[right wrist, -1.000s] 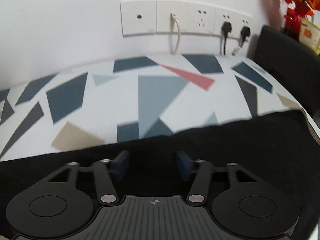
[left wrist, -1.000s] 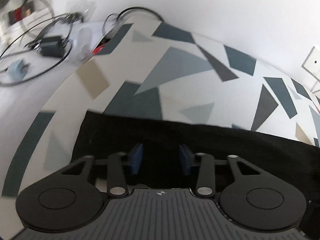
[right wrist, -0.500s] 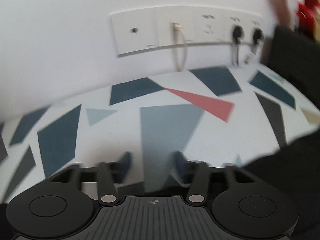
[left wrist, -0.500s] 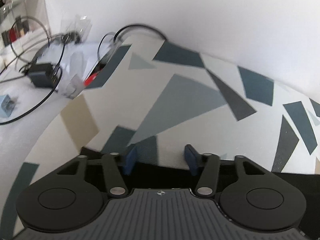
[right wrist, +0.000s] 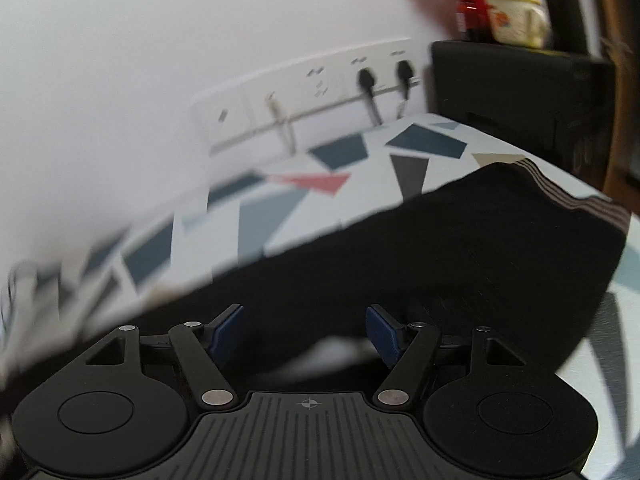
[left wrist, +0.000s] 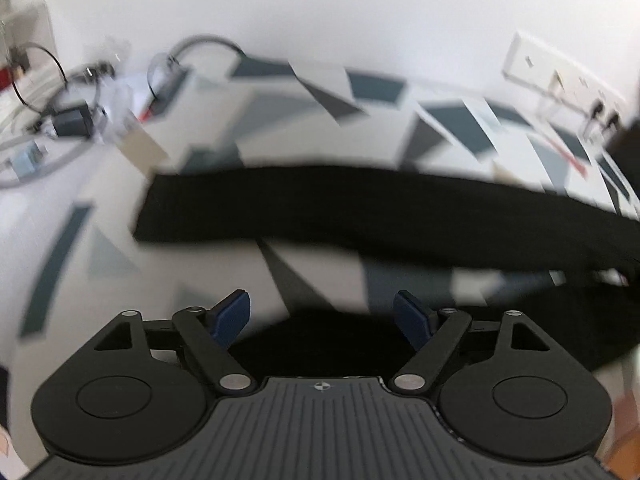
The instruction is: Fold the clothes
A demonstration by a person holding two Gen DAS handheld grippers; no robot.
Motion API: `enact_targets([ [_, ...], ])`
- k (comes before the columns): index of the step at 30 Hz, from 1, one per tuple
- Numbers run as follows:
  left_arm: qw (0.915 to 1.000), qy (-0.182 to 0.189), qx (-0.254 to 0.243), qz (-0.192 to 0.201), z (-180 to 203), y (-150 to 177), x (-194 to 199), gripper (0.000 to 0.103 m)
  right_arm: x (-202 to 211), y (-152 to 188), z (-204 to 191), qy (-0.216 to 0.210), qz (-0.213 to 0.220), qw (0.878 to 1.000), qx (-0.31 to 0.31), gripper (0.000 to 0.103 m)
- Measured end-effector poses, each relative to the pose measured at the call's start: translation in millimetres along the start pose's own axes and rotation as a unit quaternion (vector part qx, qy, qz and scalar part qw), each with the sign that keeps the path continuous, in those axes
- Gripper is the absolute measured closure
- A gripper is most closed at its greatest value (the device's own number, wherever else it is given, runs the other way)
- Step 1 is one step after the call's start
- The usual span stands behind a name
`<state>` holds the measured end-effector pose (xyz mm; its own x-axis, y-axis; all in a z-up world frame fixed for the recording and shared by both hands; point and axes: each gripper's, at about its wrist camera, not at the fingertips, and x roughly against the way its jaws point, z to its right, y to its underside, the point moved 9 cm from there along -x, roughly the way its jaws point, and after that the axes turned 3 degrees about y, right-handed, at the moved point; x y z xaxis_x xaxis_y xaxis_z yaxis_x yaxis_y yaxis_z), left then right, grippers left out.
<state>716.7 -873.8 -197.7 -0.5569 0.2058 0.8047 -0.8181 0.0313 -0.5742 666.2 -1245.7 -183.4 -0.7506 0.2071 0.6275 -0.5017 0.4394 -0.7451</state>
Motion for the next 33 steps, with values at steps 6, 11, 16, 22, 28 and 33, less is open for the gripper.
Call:
enact_targets([
  [6,0.9954,-0.008,0.093,-0.019,-6.8,34.0,13.3,0.022,19.4,29.5,-22.6,-0.069,-0.027,0.993,0.094,0.039],
  [11,0.9756,-0.026,0.216,-0.026,-43.1,54.2,30.5,0.022,24.8,56.7,-48.0,-0.129,-0.063,0.975,0.169,0.039],
  [16,0.9265,-0.007,0.376,-0.011,-89.3,69.5,40.8,0.022,38.3,84.4,-77.3,-0.154,-0.060,0.957,0.240,0.029],
  [22,0.9291,0.008,0.370,-0.013,-104.8,59.3,33.9,0.022,42.5,111.2,-108.5,-0.137,-0.048,0.948,0.284,0.040],
  [28,0.9174,0.059,0.393,-0.018,-100.0,54.8,30.3,0.019,46.0,104.2,-91.3,-0.092,-0.042,0.979,0.178,0.097],
  [33,0.9059,0.092,0.412,-0.034,-96.0,53.9,29.3,0.019,74.8,111.9,-49.4,-0.053,-0.043,0.991,0.111,0.098],
])
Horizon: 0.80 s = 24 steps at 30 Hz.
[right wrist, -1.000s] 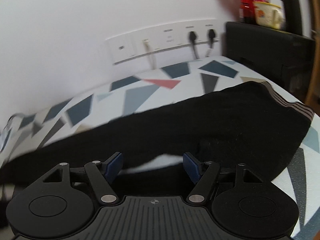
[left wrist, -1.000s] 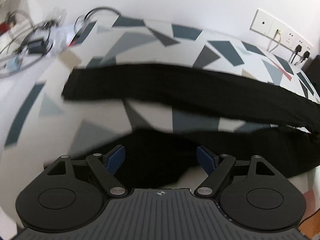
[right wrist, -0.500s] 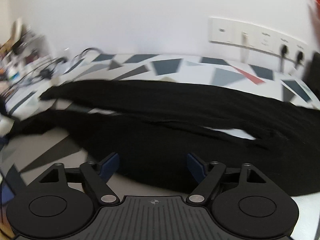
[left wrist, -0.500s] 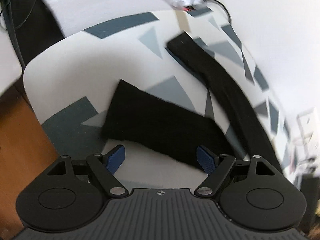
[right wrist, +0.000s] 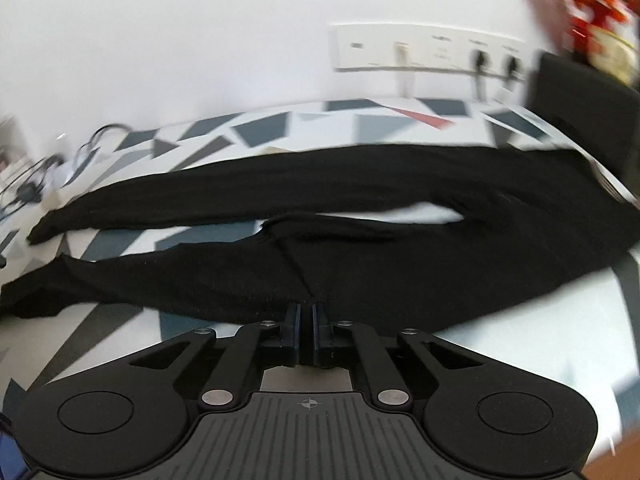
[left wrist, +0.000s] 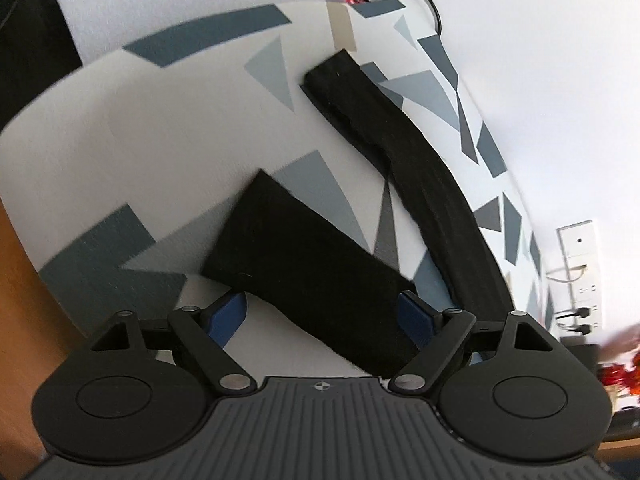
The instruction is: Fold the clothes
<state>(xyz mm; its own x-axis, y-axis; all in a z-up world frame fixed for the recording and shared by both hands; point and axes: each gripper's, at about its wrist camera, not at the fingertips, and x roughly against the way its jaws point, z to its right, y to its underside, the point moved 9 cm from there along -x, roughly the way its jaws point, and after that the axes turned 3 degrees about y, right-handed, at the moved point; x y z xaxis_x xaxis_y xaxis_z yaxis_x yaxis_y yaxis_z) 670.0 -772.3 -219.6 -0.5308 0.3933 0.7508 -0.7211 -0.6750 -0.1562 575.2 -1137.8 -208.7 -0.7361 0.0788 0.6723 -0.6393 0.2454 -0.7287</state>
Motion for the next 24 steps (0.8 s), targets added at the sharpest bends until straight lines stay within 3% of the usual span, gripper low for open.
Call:
enact_targets([
  [5,0.9981,0.039,0.034,-0.032,15.3,6.3,2.0,0.019,19.9,20.3,27.5,0.028,0.001,0.998,-0.052,0.098],
  [9,0.9973,0.057,0.011,-0.046,39.0,10.1,-4.3,0.019,19.1,20.3,33.6,0.039,0.006,0.995,-0.089,0.098],
  [15,0.9951,0.051,-0.055,-0.064,78.6,24.4,-41.2,0.020,11.6,15.0,31.8,0.035,0.008,0.992,-0.124,0.097],
  [16,0.9938,0.054,-0.071,-0.067,86.5,26.3,-50.7,0.022,10.9,15.5,30.8,0.035,0.008,0.992,-0.119,0.097],
  [18,0.9915,0.053,-0.093,-0.073,97.4,29.9,-64.0,0.048,10.6,16.0,30.2,0.034,0.010,0.993,-0.113,0.097],
  [20,0.9906,0.041,-0.104,-0.080,101.1,33.3,-69.3,0.054,11.0,16.1,30.4,0.033,0.010,0.993,-0.113,0.097],
  [24,0.9877,0.016,-0.124,-0.094,108.4,39.9,-79.7,0.054,12.1,16.2,31.6,0.030,0.011,0.993,-0.113,0.097],
])
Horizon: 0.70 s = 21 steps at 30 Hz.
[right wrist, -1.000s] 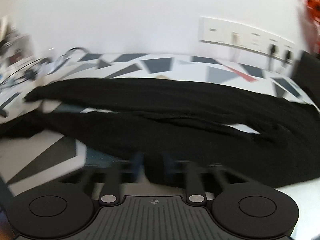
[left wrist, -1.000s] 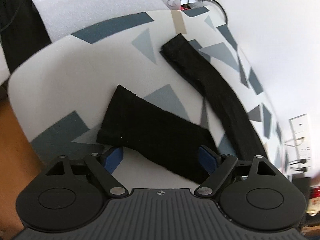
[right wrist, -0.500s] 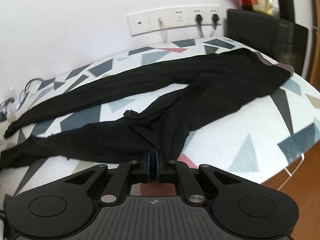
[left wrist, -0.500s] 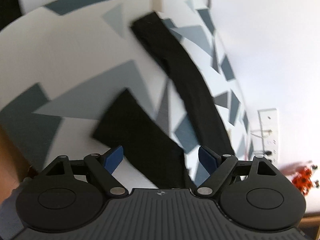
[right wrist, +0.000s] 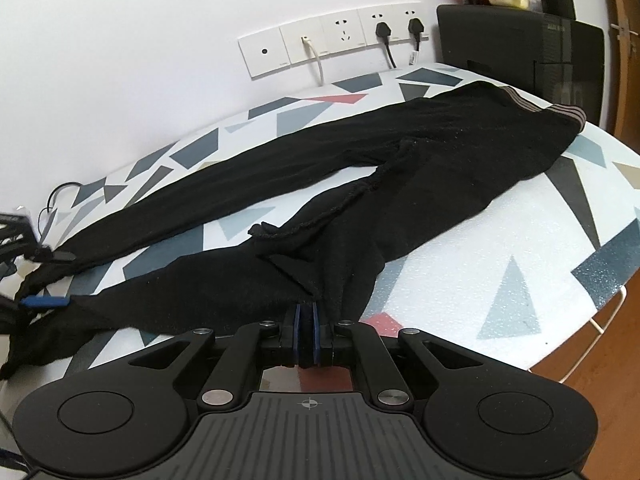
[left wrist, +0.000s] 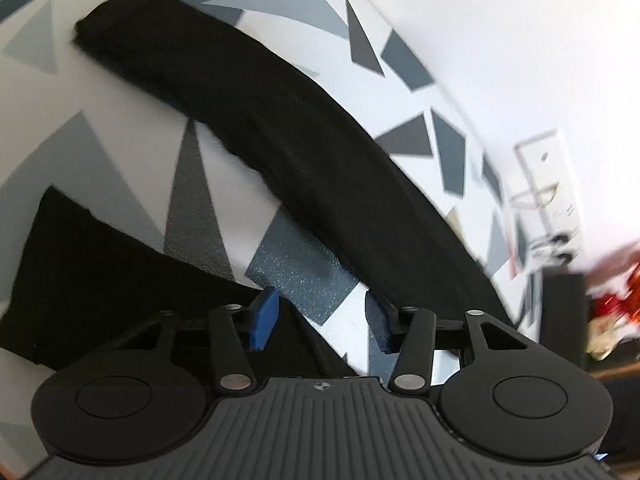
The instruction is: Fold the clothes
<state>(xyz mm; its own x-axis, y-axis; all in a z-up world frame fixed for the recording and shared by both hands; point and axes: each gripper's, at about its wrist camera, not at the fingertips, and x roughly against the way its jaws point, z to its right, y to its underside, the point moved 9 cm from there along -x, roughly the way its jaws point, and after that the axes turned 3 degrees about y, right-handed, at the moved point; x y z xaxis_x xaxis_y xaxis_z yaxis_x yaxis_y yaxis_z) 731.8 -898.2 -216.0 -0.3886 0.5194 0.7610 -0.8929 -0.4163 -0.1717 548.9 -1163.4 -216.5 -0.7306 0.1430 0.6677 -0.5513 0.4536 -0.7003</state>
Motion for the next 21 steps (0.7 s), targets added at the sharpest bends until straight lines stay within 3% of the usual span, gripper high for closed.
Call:
enact_targets([
  [3,0.9997,-0.018,-0.013,-0.013,6.0,1.8,-8.4,0.054,0.5,-0.5,2.0,-0.002,-0.001,1.000,-0.007,0.097],
  [6,0.9970,-0.045,-0.064,0.002,15.5,7.4,-11.4,0.054,0.1,-1.2,3.6,-0.003,-0.001,1.000,-0.013,0.097],
  [7,0.9948,-0.055,-0.085,0.008,19.2,9.9,-13.1,0.057,0.0,-1.5,4.1,-0.004,-0.001,1.000,-0.015,0.097],
  [8,0.9920,-0.066,-0.107,0.014,23.1,12.3,-14.8,0.068,-0.2,-1.7,4.7,-0.004,-0.001,1.000,-0.017,0.097],
  [9,0.9925,-0.058,-0.107,0.014,23.2,14.2,-18.7,0.087,-0.3,-2.0,5.2,-0.005,-0.002,1.000,-0.019,0.097],
  [11,0.9953,-0.035,-0.089,0.019,19.4,16.0,-23.4,0.100,-0.9,-2.3,5.9,-0.007,-0.001,1.000,-0.023,0.097],
  [13,0.9967,-0.020,-0.070,0.036,14.0,16.1,-21.3,0.101,0.3,-4.5,5.1,-0.009,0.003,1.000,-0.023,0.097],
  [16,0.9948,-0.023,-0.072,0.069,10.8,15.3,-12.3,0.101,5.0,-12.7,0.4,-0.012,0.017,1.000,-0.020,0.097],
  [18,0.9921,-0.006,-0.077,0.099,17.4,7.7,2.7,0.102,8.2,-18.1,-2.8,-0.015,0.026,0.999,-0.017,0.097],
  [21,0.9736,0.038,-0.142,0.174,50.5,-7.4,50.0,0.102,12.9,-26.3,-7.6,-0.019,0.039,0.999,-0.013,0.098],
])
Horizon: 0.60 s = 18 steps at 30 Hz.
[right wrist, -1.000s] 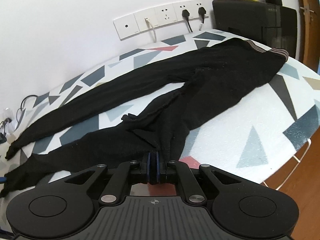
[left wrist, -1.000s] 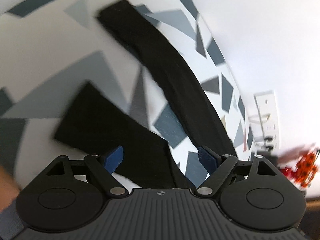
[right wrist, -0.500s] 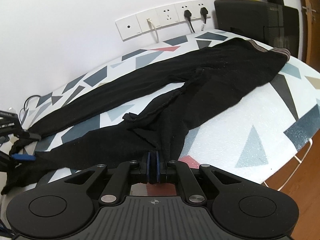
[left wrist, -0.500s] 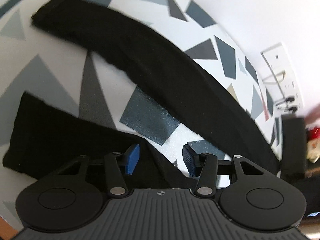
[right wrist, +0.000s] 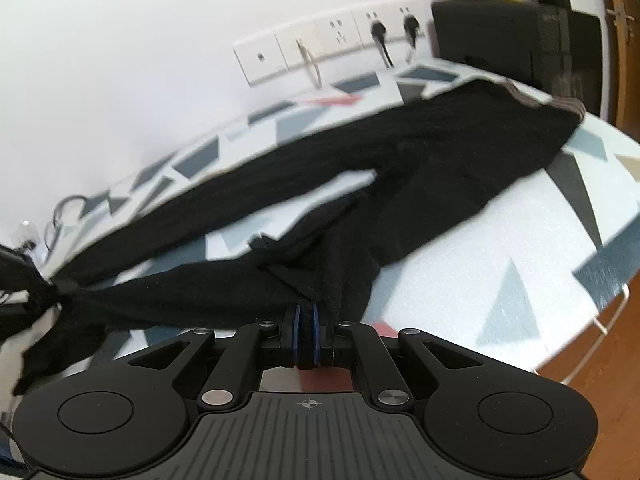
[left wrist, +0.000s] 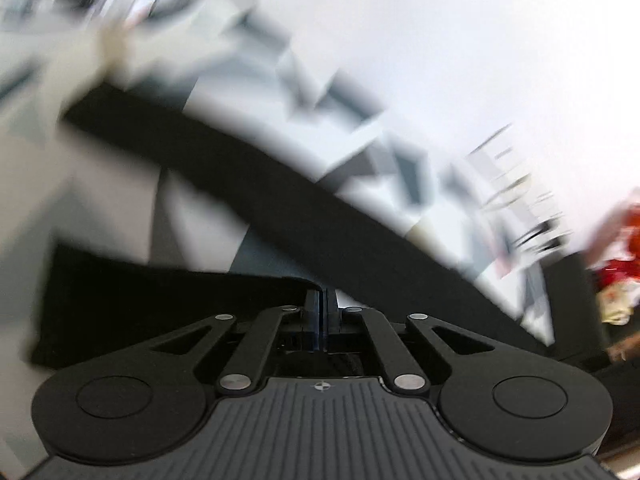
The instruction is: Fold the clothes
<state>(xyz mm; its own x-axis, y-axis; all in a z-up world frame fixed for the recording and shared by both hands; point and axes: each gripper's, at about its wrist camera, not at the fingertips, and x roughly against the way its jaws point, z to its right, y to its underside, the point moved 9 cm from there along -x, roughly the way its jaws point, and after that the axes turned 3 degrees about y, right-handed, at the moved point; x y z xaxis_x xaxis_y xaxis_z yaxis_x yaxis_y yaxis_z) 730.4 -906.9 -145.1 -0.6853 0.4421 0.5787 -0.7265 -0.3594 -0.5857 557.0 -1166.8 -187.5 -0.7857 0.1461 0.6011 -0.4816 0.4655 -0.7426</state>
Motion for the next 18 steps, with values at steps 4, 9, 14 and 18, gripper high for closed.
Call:
enact_targets([
  [4,0.9968,0.031,-0.051,0.054,19.4,-25.0,53.4,0.101,5.4,-11.2,-6.9,-0.005,0.018,1.000,0.005,0.098],
  [9,0.9952,-0.028,0.026,-0.090,-52.1,48.4,43.0,0.100,-1.4,1.5,-1.7,0.006,-0.017,1.000,-0.006,0.098],
  [14,0.9834,-0.050,0.125,-0.121,-110.8,77.4,46.0,0.083,-3.1,17.1,-8.2,0.005,-0.037,0.999,-0.006,0.098],
  [18,0.9922,-0.039,0.105,-0.056,-118.1,40.1,44.5,0.042,-2.5,22.4,-19.8,-0.001,-0.042,0.999,0.004,0.098],
])
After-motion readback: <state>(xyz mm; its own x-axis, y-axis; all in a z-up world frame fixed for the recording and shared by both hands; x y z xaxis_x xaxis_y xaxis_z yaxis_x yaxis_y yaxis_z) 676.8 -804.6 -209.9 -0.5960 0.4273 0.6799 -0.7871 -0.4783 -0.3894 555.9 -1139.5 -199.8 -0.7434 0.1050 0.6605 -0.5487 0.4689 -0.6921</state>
